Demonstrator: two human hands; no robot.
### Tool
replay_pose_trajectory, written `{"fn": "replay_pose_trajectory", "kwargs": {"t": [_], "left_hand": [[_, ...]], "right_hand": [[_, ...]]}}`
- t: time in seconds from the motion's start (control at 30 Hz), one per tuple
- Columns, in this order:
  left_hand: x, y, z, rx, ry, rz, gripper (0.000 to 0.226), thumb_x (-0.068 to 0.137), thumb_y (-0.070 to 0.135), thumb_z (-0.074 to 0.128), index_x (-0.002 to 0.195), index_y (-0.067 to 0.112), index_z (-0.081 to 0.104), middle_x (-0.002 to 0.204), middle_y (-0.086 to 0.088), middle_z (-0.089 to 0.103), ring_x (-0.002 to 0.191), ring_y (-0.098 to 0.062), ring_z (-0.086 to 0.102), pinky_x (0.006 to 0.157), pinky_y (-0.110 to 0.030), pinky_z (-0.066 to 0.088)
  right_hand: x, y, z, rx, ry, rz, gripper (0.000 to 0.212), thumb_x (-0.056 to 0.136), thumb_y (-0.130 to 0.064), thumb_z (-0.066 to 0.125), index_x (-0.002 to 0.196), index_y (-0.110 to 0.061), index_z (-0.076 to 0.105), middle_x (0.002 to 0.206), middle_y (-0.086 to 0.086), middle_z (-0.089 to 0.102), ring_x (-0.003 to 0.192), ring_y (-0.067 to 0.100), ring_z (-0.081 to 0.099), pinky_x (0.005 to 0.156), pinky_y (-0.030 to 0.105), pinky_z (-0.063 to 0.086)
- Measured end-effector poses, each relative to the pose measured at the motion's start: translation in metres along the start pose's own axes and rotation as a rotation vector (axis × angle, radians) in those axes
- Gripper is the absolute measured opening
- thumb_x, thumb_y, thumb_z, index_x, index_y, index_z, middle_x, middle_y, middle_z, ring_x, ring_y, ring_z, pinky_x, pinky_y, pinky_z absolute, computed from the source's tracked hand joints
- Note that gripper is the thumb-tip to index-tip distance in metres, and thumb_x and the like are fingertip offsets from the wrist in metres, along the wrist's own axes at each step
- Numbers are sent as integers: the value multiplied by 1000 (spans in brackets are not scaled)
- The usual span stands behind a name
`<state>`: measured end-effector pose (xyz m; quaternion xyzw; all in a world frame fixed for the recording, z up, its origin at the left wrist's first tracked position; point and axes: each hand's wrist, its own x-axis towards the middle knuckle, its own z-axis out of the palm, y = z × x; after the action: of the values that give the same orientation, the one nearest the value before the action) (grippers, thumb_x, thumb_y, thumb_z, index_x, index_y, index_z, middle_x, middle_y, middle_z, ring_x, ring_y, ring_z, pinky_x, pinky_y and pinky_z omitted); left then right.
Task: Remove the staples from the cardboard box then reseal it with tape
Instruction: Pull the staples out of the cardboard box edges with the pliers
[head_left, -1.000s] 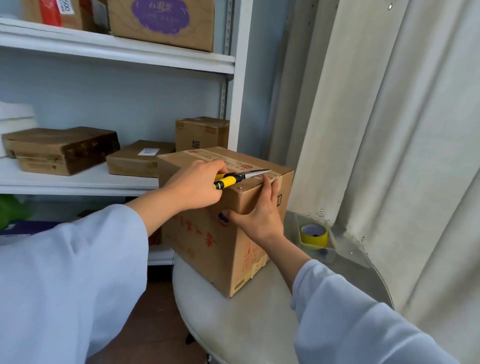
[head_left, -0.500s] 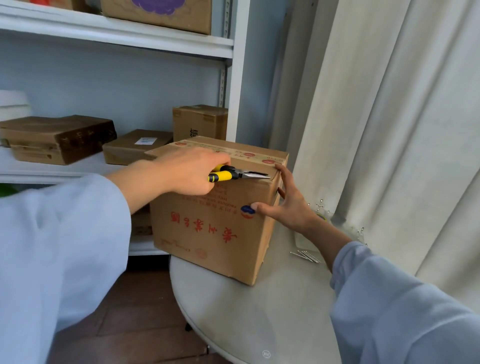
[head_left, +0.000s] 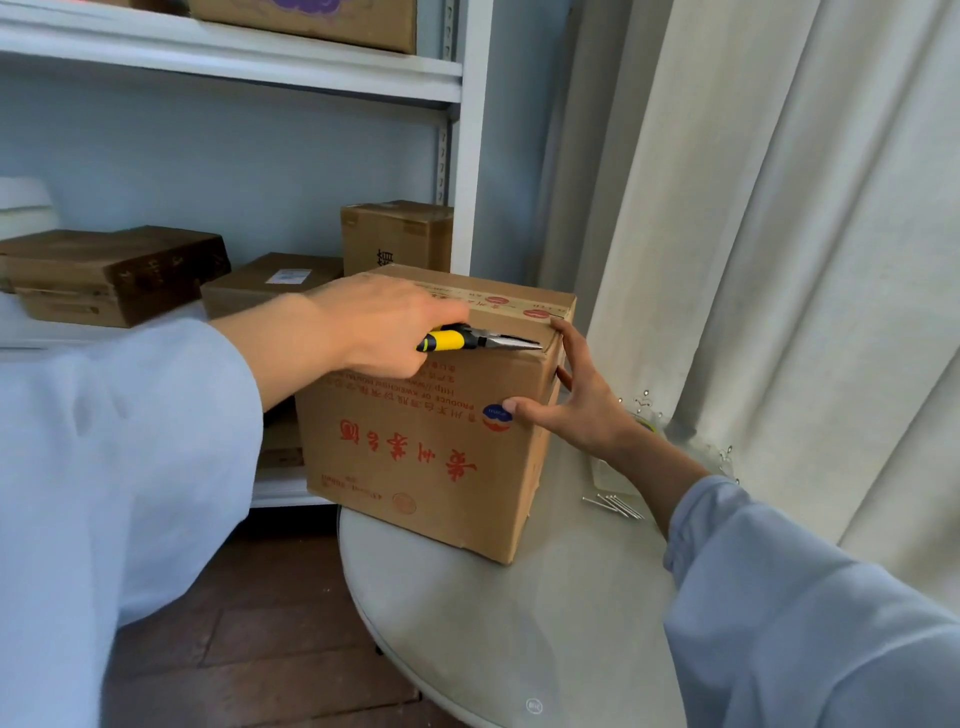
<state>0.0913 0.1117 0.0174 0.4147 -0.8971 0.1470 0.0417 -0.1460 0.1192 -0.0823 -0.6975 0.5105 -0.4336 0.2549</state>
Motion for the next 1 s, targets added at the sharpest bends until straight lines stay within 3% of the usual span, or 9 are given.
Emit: {"fn": "replay_pose_trajectory", "kwargs": {"t": [0.13, 0.23, 0.43, 0.57, 0.7, 0.87, 1.0], "left_hand": [[-15, 24, 17, -23, 82, -127, 29, 87, 15, 49, 112, 28, 41, 76, 1, 50, 66, -16, 47, 48, -26, 30], [-23, 41, 27, -58, 156, -201, 29, 88, 19, 51, 115, 24, 42, 82, -1, 54, 73, -22, 52, 59, -30, 43], [-30, 68, 41, -126, 210, -321, 34, 88, 20, 52, 119, 22, 38, 84, -2, 49, 79, -25, 54, 64, -35, 47], [-27, 48, 27, -53, 107, -276, 34, 88, 18, 52, 118, 23, 38, 83, -1, 50, 76, -20, 51, 56, -30, 42], [-19, 32, 1, -43, -34, -221, 30, 87, 13, 50, 109, 27, 37, 79, 0, 43, 67, -13, 42, 50, -27, 29], [-7, 23, -14, -41, -163, -144, 33, 83, 4, 44, 97, 32, 34, 75, -3, 49, 65, -19, 48, 54, -31, 37], [-10, 26, -13, -35, -134, -162, 33, 85, 7, 45, 99, 35, 33, 72, -1, 47, 62, -17, 46, 50, -28, 35]], "right_hand": [[-2, -2, 2, 6, -1, 12, 105, 73, -32, 81, 147, -38, 7, 146, -4, 35, 122, 10, 40, 108, 39, 40], [-3, -4, 2, 21, 7, 14, 104, 74, -30, 81, 147, -38, 8, 145, -3, 37, 123, 12, 42, 109, 38, 39], [-6, -5, 4, 35, 25, 9, 103, 75, -27, 80, 148, -36, 8, 147, -2, 35, 122, 9, 39, 104, 26, 35], [-7, -8, 4, 39, 13, 8, 103, 75, -26, 80, 148, -36, 9, 147, -3, 36, 123, 9, 41, 104, 24, 34], [-8, -11, 3, 37, 12, 17, 102, 77, -26, 79, 148, -37, 7, 148, -2, 34, 121, 9, 38, 109, 37, 36], [-9, -14, 3, 34, 15, 23, 103, 77, -27, 79, 149, -36, 6, 147, -2, 34, 120, 9, 37, 109, 38, 36], [-9, -13, 4, 25, 9, 31, 103, 76, -28, 79, 149, -36, 6, 147, -3, 35, 121, 9, 38, 108, 38, 37]]}}
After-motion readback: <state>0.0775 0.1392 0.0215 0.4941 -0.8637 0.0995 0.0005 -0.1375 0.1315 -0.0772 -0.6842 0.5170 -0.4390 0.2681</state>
